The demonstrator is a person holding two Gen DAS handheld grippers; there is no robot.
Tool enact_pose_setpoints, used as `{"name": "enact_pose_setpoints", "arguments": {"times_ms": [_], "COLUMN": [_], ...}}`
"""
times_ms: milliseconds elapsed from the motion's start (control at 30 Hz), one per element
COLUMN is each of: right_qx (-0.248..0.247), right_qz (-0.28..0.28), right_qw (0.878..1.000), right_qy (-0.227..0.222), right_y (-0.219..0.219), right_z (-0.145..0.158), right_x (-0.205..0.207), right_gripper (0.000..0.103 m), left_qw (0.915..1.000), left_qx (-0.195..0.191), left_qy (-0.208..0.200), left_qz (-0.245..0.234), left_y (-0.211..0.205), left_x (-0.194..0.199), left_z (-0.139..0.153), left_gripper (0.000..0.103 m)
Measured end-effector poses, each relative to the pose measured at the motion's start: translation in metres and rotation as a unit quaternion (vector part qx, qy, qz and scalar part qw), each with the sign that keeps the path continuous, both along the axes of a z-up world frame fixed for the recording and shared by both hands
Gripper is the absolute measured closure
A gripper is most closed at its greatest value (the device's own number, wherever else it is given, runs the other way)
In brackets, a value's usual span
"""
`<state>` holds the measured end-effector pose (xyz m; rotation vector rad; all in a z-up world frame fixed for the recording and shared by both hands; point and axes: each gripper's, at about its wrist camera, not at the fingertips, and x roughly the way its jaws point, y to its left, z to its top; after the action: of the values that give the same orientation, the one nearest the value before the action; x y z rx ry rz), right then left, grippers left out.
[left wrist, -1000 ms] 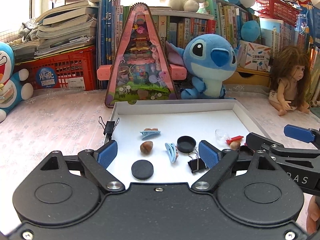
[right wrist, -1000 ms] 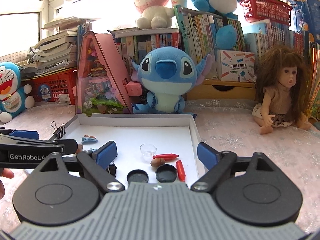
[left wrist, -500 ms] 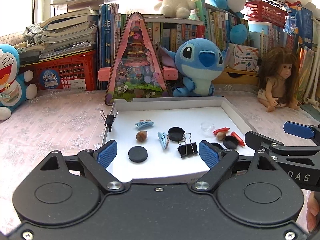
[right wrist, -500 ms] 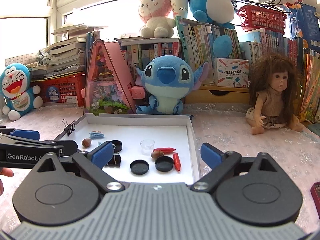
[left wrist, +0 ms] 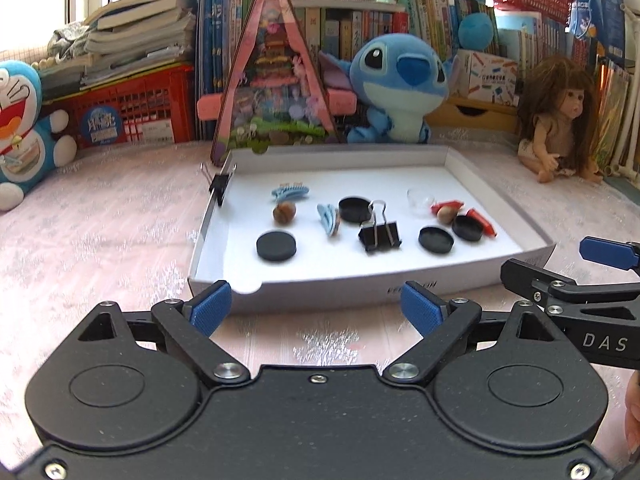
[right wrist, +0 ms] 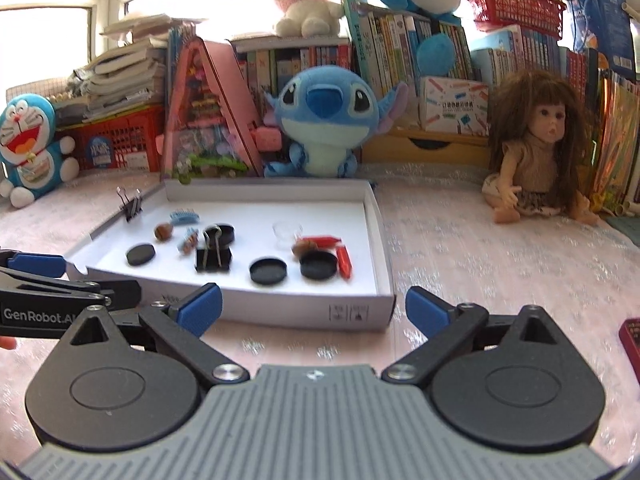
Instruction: Organize rigid objects
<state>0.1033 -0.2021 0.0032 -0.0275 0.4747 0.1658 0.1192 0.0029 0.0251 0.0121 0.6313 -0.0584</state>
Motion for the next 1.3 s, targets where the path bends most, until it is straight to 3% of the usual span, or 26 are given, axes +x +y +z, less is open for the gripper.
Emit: {"name": "enact_pose_setpoints", "arguments": {"times_ms": [433, 700, 867, 1300], "right_qx": [-0.031, -0.029, -0.017, -0.013], "right_qz": [-0.006, -0.012, -0.013, -0.012], "right_qw": [0.999, 0.996, 0.995, 0.995], "right_qy": [0.038, 0.087, 0.093, 0.095], "right_y": [0.007, 0.008, 0.005, 0.004], "right_z": [-0.018, -0.027, -0.029, -0.029], "right_x": [0.009, 0.02, 0.02, 0.02], "right_gripper": [0.0, 0.0, 0.0, 0.0], "left_qw": [0.9996, 0.9994, 0.9993, 0.9993], "left_qx": [0.004, 0.002, 0.006, 0.007], "left_qy": [0.025, 0.028, 0.033, 0.033], "left_qz": [0.016, 0.019, 0.016, 0.016], "left_y": [0.006, 0.007, 0.005, 0.005], "left_x": [0.006, 0.008, 0.011, 0.011], "left_z": [-0.029, -0.033, -0.035, -0.035], "left_gripper": [0.012, 0.005, 0.001, 0.0]}}
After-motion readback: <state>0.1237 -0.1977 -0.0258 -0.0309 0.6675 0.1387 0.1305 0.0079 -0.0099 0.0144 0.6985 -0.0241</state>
